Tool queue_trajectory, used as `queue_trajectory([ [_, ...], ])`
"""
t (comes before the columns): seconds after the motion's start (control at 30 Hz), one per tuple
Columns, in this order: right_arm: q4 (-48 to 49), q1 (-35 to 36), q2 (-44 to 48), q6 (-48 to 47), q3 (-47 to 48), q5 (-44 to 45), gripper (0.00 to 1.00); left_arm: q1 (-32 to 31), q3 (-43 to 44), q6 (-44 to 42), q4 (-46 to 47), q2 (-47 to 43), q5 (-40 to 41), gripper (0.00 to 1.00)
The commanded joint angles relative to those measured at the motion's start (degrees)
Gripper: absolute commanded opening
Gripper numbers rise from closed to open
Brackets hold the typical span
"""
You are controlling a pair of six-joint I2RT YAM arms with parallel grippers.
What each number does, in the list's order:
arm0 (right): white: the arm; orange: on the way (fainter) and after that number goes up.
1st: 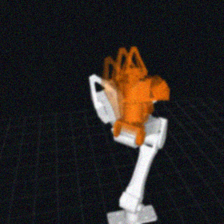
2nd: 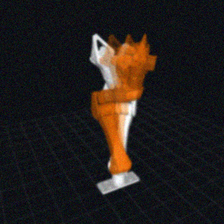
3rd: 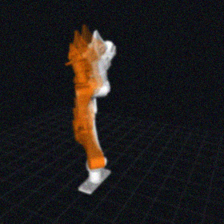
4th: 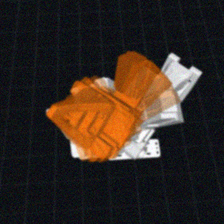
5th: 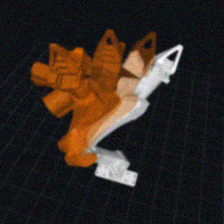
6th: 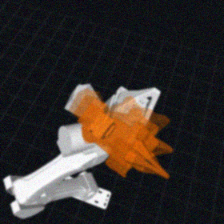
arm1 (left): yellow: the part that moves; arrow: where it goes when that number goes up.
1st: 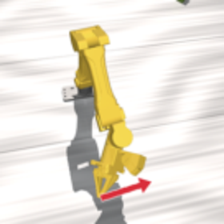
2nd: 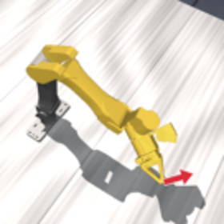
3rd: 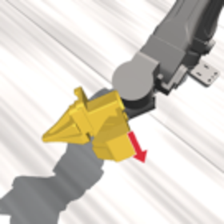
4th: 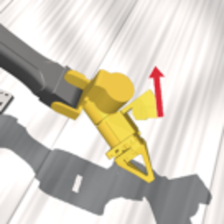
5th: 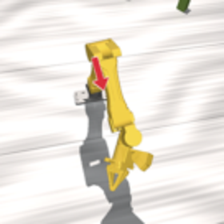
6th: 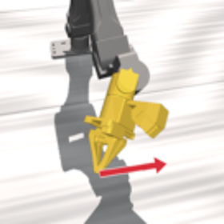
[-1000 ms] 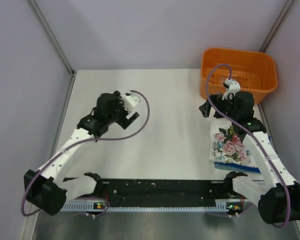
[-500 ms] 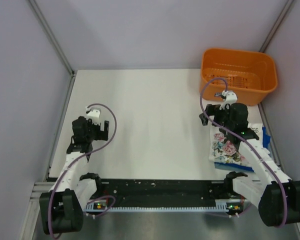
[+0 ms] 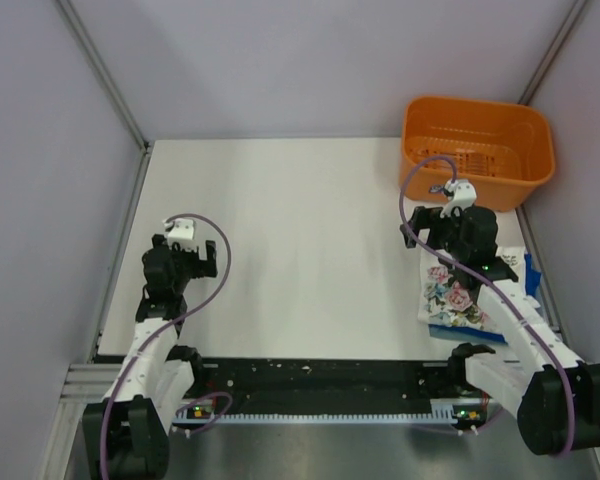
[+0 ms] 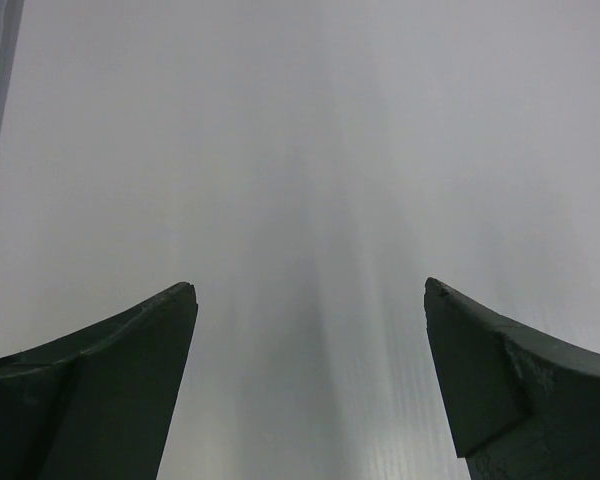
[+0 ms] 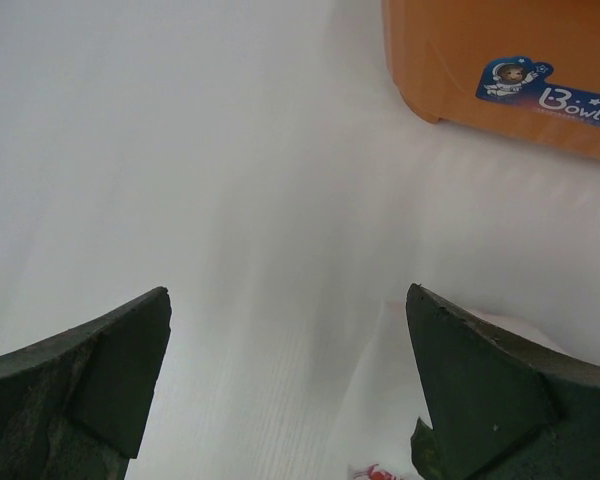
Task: Fold and stack the t-shirts
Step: Put the neatly folded tshirt into the corner of the board with the right arm
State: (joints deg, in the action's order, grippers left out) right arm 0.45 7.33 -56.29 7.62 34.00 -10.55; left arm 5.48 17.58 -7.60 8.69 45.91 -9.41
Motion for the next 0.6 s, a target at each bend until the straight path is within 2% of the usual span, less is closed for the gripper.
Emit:
queue_trajectory([
  [0.0, 2.45, 0.49, 1.36, -0.85, -0.6, 0.44, 0.99, 0.24, -0.53, 0.74, 3.97, 0.23, -0.26, 0.99],
  [0.57, 2.45, 0.49, 1.71, -1.11, -0.86, 0.44, 0.99, 0.32, -1.5, -0.23, 4.06, -0.29, -2.19, 0.99],
])
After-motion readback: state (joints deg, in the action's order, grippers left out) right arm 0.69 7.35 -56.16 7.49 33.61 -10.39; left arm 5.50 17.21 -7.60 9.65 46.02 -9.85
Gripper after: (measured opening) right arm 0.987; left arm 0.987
